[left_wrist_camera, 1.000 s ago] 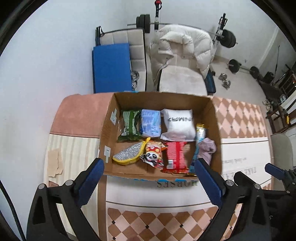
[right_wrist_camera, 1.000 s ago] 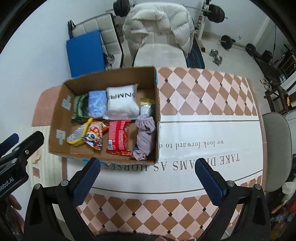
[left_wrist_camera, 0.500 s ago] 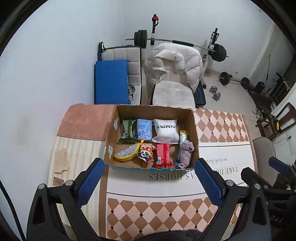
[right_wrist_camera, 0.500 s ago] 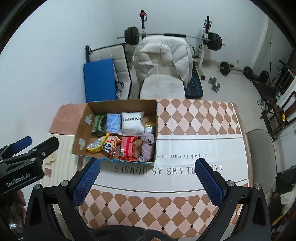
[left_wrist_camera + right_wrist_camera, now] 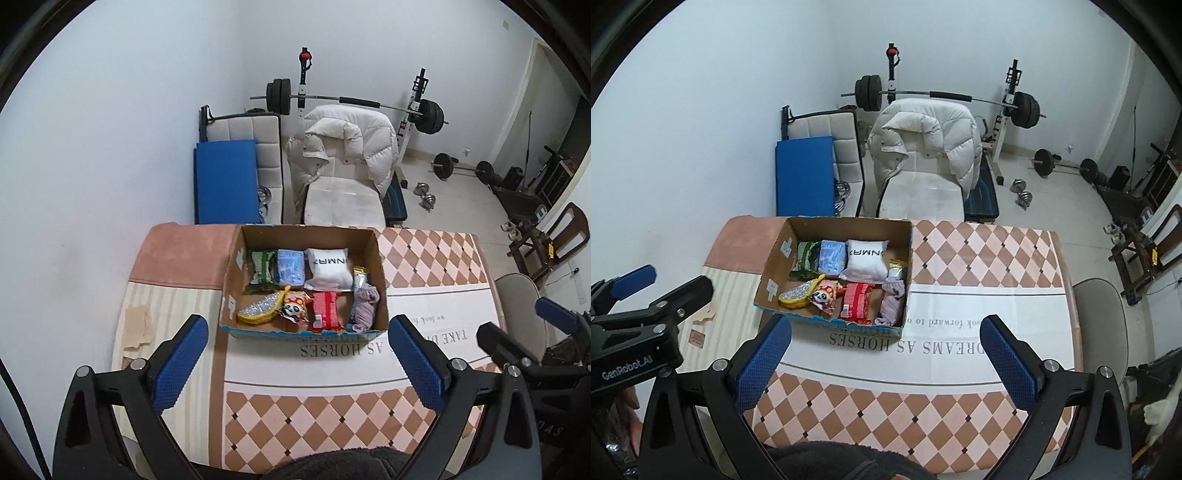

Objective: Organize soft objects

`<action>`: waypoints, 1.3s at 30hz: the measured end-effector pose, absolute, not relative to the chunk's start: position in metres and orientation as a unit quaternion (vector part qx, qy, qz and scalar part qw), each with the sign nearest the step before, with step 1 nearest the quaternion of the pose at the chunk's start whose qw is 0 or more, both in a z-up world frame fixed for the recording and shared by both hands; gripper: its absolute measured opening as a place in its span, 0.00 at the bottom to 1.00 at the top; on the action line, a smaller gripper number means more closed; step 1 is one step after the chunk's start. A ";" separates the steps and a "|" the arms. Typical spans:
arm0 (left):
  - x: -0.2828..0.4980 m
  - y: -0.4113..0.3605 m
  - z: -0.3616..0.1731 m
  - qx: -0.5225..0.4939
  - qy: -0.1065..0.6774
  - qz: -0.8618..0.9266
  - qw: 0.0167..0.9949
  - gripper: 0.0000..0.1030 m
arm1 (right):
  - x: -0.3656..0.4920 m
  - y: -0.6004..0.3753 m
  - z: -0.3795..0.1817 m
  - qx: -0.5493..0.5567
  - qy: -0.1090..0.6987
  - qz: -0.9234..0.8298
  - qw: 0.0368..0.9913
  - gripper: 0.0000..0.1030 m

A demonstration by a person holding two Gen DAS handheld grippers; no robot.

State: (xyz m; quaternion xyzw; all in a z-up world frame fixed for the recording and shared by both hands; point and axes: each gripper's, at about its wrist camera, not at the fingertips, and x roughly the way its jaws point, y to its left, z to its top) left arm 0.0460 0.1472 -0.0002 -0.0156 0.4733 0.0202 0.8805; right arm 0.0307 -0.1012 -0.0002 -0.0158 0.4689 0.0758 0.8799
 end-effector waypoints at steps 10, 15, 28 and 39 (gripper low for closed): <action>0.050 0.152 -0.007 -0.006 0.465 0.038 0.885 0.97 | 0.038 -0.100 0.000 -0.029 0.455 0.041 0.889 1.00; 0.051 0.153 -0.008 -0.006 0.462 0.038 0.886 0.97 | 0.041 -0.101 -0.001 -0.026 0.458 0.038 0.888 1.00; 0.046 0.155 -0.005 -0.012 0.456 0.042 0.889 0.97 | 0.042 -0.100 -0.002 -0.028 0.458 0.037 0.888 1.00; 0.045 0.157 -0.005 -0.015 0.455 0.042 0.889 0.97 | 0.042 -0.102 -0.002 -0.028 0.455 0.033 0.889 1.00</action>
